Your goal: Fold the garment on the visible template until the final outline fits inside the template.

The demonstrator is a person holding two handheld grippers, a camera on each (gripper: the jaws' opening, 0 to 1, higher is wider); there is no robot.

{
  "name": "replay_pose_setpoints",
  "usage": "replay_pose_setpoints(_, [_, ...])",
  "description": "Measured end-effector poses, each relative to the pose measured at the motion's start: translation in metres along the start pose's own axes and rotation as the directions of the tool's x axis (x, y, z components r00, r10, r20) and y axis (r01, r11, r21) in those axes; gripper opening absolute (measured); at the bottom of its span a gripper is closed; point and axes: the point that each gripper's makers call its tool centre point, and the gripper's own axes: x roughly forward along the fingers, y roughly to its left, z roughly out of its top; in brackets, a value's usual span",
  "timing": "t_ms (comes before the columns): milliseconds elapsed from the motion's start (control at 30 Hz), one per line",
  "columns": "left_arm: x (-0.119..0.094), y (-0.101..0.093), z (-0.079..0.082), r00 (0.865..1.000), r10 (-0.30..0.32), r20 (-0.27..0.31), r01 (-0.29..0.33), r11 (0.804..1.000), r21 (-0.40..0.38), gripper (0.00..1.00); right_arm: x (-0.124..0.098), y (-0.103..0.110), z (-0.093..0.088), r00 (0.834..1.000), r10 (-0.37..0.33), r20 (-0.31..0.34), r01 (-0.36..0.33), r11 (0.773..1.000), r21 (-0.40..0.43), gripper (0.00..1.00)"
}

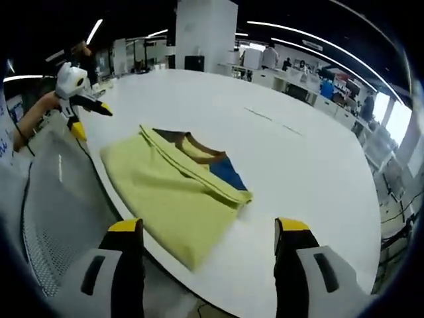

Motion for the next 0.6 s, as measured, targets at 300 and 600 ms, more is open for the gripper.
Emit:
replay_pose_setpoints(300, [0.020, 0.009, 0.007, 0.999, -0.044, 0.006, 0.044, 0.999, -0.027, 0.90, 0.019, -0.006, 0.005, 1.000, 0.014, 0.019, -0.015, 0.998, 0.054, 0.85])
replay_pose_setpoints(600, [0.033, 0.035, 0.016, 0.999, -0.018, 0.028, 0.020, 0.997, -0.079, 0.85, 0.034, -0.018, 0.003, 1.000, 0.004, 0.010, -0.004, 0.998, 0.064, 0.76])
